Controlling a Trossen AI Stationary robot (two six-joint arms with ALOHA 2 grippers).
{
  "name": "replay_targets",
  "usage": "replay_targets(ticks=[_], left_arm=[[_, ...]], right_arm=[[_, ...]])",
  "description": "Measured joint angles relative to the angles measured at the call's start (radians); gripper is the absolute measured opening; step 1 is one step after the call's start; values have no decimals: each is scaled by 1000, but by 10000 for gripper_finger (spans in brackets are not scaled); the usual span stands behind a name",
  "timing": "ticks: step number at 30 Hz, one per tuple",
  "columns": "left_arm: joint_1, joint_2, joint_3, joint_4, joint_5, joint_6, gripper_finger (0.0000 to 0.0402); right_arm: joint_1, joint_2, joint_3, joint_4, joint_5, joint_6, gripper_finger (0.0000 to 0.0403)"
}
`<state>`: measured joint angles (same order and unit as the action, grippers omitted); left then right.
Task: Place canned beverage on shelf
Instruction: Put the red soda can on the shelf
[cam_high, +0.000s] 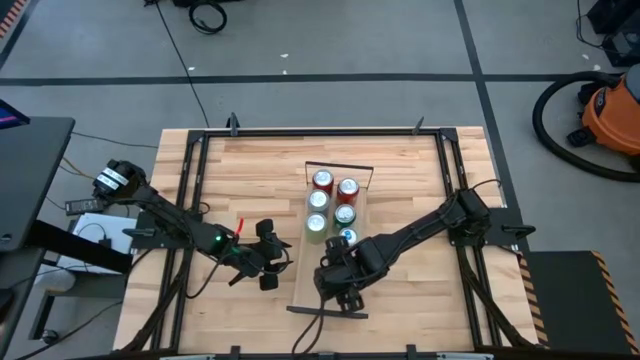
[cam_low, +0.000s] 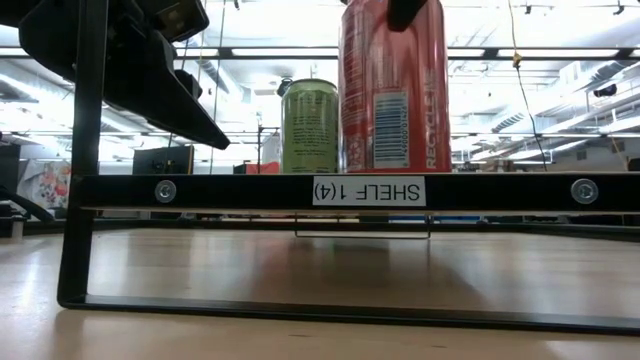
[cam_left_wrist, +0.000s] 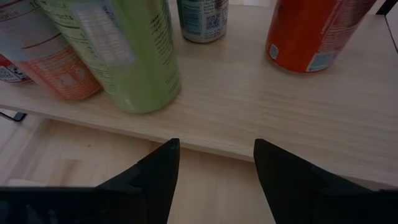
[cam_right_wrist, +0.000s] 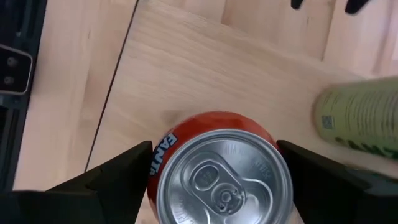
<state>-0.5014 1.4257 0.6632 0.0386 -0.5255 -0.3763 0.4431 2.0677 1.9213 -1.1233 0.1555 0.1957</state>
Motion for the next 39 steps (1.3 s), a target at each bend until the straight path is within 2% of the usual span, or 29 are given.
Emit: replay_targets(ticks=[23,35,39], left_arm=[[0,0,0,0,0,-6,217],[0,0,0,1,0,-6,217],[-1,-1,0,2,0,-6,217]], right_arm=[[2,3,-3,-101,-34,449,346],[7,2,-2,-99,-46,439,346],[7,2,36,-102,-49,409,346]])
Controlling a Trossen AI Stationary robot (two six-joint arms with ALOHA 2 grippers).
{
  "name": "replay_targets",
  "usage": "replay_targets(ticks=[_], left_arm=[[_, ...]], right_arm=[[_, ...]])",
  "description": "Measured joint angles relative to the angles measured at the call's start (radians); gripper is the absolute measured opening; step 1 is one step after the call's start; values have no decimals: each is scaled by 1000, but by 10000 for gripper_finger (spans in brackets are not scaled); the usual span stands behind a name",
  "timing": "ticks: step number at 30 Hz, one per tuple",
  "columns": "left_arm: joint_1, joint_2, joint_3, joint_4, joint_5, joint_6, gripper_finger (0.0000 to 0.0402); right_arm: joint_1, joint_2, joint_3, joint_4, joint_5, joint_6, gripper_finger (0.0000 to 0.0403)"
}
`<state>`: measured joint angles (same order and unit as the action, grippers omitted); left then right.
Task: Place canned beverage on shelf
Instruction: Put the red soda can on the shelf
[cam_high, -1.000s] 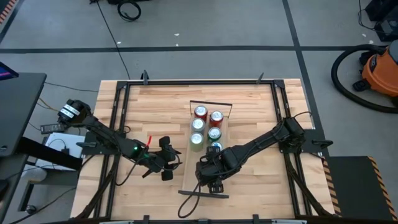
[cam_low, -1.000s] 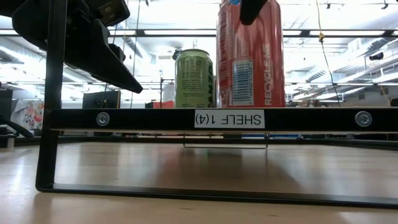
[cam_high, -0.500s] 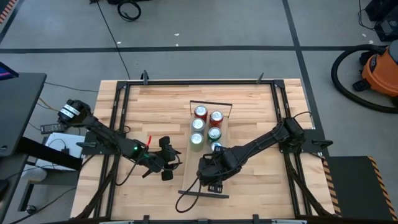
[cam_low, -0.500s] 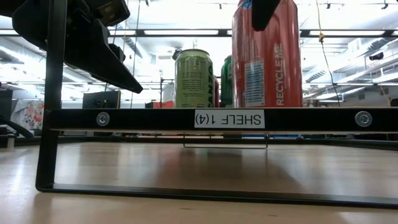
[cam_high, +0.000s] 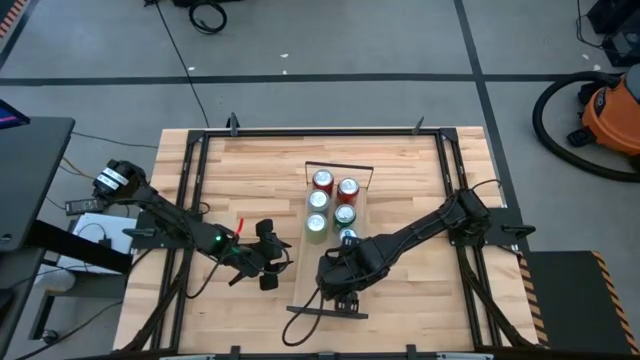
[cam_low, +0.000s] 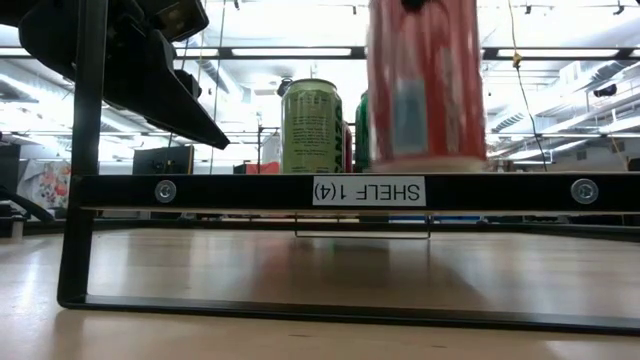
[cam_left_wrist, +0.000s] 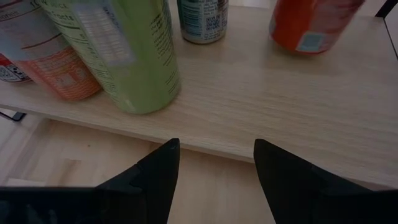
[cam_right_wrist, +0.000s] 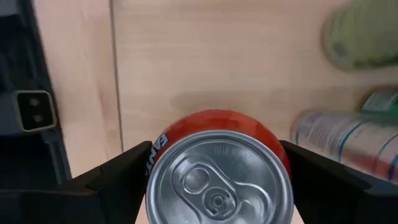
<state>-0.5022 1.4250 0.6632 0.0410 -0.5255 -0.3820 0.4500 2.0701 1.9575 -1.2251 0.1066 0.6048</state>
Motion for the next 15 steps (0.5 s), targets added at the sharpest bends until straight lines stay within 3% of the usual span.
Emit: replay_targets(ticks=[8,15], left_arm=[[-25,-85,1,-2,-1,0,217],[-46,-90,0,-11,0,4,217]], right_arm=[[0,-6,108,-4,112,-76,346],[0,-5,101,-49,115,-61,346]])
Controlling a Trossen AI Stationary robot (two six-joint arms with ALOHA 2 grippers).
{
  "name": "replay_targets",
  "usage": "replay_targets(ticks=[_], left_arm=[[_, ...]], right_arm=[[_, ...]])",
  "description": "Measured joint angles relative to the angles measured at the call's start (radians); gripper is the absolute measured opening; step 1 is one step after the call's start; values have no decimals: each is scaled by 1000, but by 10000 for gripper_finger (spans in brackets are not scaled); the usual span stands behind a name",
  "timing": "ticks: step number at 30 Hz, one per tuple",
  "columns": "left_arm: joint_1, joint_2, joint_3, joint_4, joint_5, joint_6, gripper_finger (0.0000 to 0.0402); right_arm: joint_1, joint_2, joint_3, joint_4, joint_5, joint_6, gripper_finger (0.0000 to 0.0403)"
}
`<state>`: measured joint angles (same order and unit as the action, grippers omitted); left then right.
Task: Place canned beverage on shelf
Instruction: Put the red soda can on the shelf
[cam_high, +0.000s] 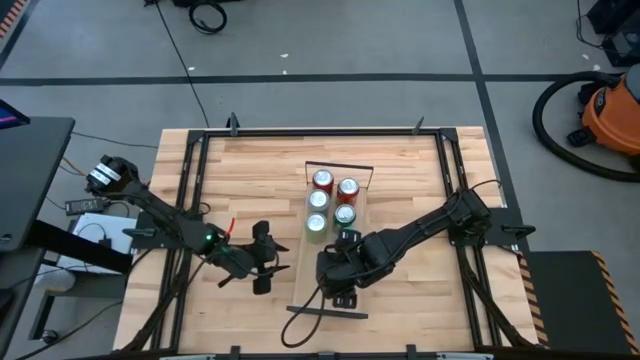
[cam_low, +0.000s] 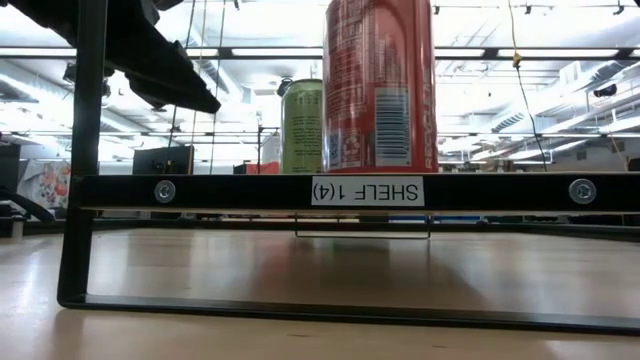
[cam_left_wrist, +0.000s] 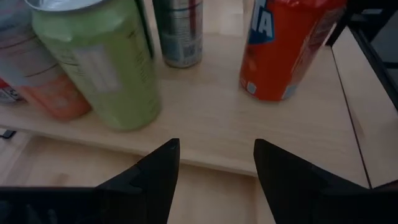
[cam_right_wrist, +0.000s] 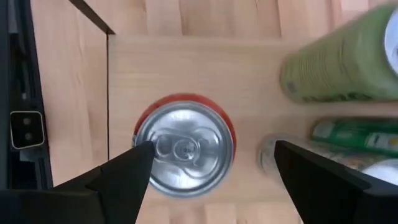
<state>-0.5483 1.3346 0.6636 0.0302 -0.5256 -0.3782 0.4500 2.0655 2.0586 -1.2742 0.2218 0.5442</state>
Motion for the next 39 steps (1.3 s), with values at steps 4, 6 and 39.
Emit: replay_targets(ticks=[4,6,39], left_arm=[[1,0,0,3,-7,0,217],[1,0,0,4,-8,0,217],[2,0,0,3,-11,-1,217]], right_arm=[[9,0,0,48,26,-68,346],[14,4,0,66,33,-93,346],[-36,12,-30,72,129,-49,346]])
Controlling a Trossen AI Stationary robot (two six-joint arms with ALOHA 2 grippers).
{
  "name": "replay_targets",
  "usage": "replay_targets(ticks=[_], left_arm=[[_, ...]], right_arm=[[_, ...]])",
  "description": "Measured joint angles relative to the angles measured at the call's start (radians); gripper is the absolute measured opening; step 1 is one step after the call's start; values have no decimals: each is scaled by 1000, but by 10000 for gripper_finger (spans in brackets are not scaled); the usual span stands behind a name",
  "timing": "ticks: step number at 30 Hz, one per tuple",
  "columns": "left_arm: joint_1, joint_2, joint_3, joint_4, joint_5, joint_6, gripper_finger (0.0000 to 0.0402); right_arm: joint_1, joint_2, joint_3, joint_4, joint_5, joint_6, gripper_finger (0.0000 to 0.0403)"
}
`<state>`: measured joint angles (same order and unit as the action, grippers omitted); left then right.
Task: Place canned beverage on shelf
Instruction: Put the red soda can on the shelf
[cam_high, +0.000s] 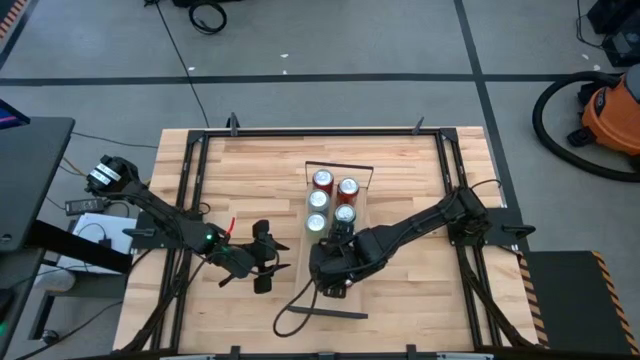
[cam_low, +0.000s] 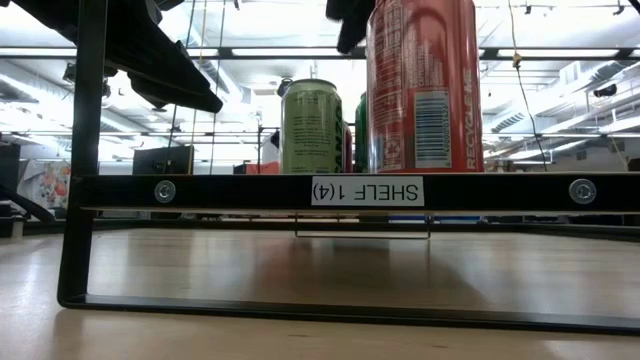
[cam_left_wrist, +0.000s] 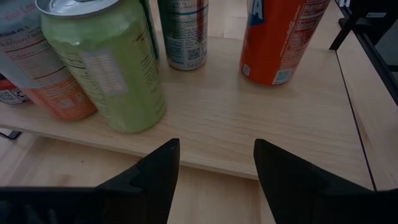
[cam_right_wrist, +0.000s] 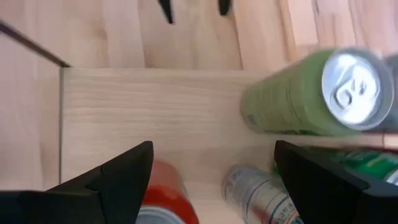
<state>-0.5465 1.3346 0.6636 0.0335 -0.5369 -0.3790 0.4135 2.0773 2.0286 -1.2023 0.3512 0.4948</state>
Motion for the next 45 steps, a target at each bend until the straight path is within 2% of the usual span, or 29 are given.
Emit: replay_targets(ticks=[6,15,19,26,34,40,45], left_arm=[[0,0,0,-1,0,0,217],[0,0,0,1,0,-6,217],[0,0,0,8,0,-6,217],[0,0,0,7,0,-6,217],[0,0,0,3,0,-5,217],[0,0,0,3,0,-5,217],[-1,0,0,3,0,-5,217]], right_arm=[[61,-3,35,-8,-23,-127,346],[150,-3,34,-88,50,-133,346],[153,-3,27,-83,40,-130,346],[109,-3,-35,-47,-41,-130,346],[81,-3,-67,-55,-123,45,346],[82,-3,-68,-93,-149,261,346],[83,-3,-68,-96,-151,331,346]])
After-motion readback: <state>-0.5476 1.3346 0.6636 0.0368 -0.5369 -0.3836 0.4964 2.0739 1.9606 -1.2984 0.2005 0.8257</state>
